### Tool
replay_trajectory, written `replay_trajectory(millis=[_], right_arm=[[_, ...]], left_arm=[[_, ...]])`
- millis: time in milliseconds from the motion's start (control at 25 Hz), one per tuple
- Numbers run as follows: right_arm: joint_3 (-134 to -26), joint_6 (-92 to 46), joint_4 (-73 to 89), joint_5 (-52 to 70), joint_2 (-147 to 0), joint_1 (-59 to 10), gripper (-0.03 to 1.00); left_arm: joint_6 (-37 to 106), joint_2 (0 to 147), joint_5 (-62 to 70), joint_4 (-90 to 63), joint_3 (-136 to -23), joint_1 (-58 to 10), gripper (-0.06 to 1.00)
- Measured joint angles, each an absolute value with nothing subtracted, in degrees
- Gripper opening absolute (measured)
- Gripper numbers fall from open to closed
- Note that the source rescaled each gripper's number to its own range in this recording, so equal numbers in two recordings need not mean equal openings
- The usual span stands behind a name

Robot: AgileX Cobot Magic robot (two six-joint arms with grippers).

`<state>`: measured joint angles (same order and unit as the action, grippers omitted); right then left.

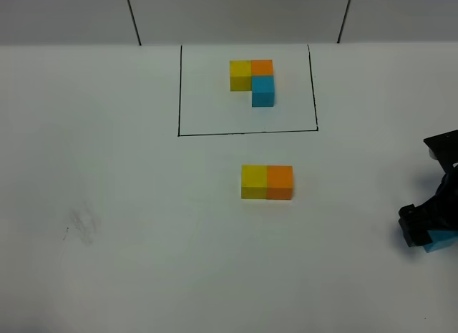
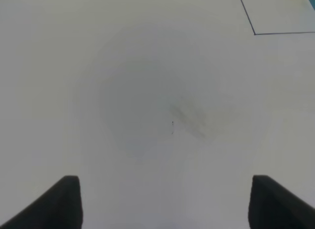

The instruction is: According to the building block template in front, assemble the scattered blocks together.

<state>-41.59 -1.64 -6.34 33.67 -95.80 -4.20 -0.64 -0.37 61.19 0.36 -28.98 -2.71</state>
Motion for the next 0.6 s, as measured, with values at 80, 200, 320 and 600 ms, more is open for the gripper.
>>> replay_trajectory(millis=[80,200,320,600], right_arm=[[-41.55,-1.64,-6.28,33.49,-96.82,-4.20,0.91],[-41.55,-3.13,-5.99,33.49,-97.84,-4.20,0.77],[-41.55,-4.24,-5.41,33.49,-98.34,-4.20,0.41],[-41.52,-5.09,-5.09,33.55,-95.99,-4.20,0.24]], left_arm=[[-0.64,-0.37,61.19,0.36,-28.98,-2.71,0.48],[-0.64,-0.37,61.19,0.36,-28.98,-2.71,0.48],[-0.64,-0.37,61.19,0.36,-28.98,-2.71,0.48],[-0.64,-0.37,61.19,0.36,-28.98,-2.71,0.48]])
